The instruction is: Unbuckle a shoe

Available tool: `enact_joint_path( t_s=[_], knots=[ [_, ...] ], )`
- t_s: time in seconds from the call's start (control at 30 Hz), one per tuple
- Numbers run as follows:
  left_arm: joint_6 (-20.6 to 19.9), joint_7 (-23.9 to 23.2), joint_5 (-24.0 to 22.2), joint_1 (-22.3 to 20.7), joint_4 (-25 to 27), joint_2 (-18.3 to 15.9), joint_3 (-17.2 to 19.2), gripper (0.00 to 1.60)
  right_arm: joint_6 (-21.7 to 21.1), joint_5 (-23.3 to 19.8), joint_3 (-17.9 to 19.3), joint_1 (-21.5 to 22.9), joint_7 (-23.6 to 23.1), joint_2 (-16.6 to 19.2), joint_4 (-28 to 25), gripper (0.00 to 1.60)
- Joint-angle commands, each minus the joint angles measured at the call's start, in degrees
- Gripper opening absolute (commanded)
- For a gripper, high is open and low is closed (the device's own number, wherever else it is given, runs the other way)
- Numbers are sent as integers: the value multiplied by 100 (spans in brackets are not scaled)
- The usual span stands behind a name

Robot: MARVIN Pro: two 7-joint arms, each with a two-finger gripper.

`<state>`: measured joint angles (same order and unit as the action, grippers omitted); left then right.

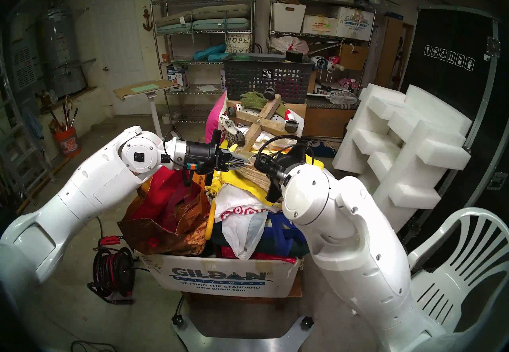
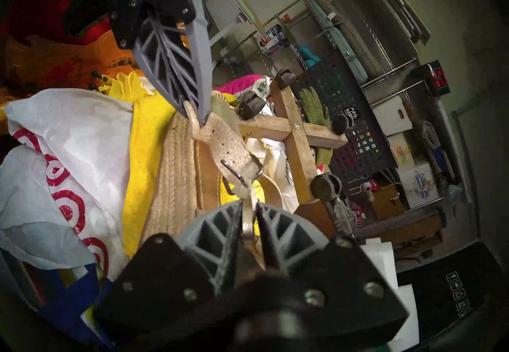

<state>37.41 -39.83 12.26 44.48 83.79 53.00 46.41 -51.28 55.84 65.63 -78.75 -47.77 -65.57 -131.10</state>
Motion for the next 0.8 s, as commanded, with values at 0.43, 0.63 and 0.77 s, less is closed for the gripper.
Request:
enact_joint_path(
  t_s=[0.43,0.63,0.77],
  knots=[
    [13,57,-19,-93,13,63,73,0,238,-35,-60,-92,155,-48,-284,114],
    [26,45,-26,-101,-1,67,72,0,219,-119,-114,-102,129,-170,-220,106],
    [30,39,-27,-102,0,53,78,0,254,-124,-215,-34,194,-238,-203,78]
  ],
)
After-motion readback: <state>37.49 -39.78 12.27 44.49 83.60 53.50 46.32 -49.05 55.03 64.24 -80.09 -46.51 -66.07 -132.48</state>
